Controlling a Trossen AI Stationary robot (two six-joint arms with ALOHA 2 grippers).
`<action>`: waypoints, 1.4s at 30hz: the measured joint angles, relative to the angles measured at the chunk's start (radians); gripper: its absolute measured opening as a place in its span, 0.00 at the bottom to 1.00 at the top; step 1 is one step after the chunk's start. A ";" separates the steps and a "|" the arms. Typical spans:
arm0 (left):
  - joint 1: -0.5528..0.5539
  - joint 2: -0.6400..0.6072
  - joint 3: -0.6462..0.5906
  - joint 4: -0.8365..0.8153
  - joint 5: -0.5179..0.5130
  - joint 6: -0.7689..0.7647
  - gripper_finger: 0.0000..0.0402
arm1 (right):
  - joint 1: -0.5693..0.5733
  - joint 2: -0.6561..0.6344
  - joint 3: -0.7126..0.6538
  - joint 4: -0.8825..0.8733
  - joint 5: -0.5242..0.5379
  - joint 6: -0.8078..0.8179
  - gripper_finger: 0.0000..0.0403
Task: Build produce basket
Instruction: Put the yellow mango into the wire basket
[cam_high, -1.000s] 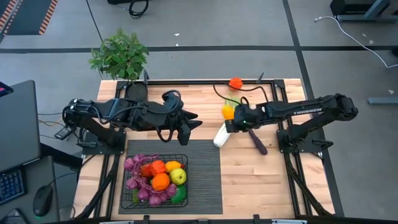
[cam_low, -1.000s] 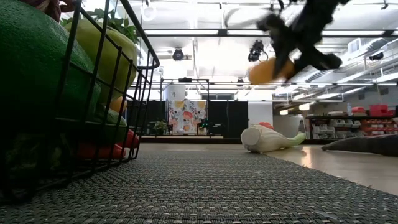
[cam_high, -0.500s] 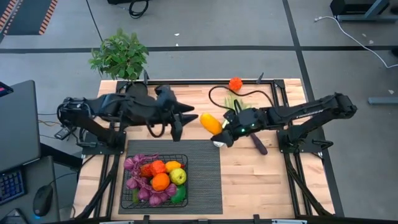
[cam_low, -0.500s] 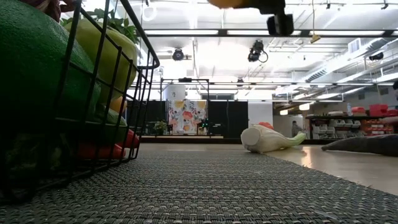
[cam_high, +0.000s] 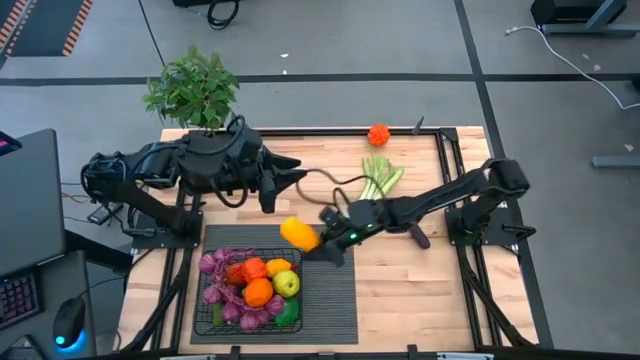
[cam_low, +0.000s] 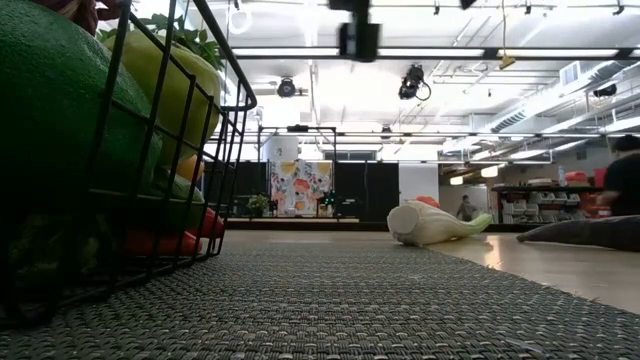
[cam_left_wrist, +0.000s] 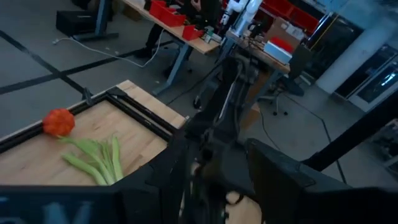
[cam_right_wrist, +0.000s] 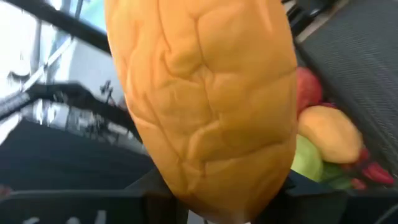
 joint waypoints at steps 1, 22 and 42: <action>0.000 -0.001 0.000 0.000 -0.001 0.000 0.43 | 0.000 0.029 0.026 0.001 -0.023 -0.017 0.30; -0.027 0.009 0.000 -0.001 -0.045 -0.183 0.43 | -0.013 0.297 0.247 -0.142 -0.358 -0.215 0.41; -0.031 0.008 0.000 -0.003 -0.056 -0.110 0.43 | -0.139 0.290 0.247 -0.242 -0.365 -0.193 0.73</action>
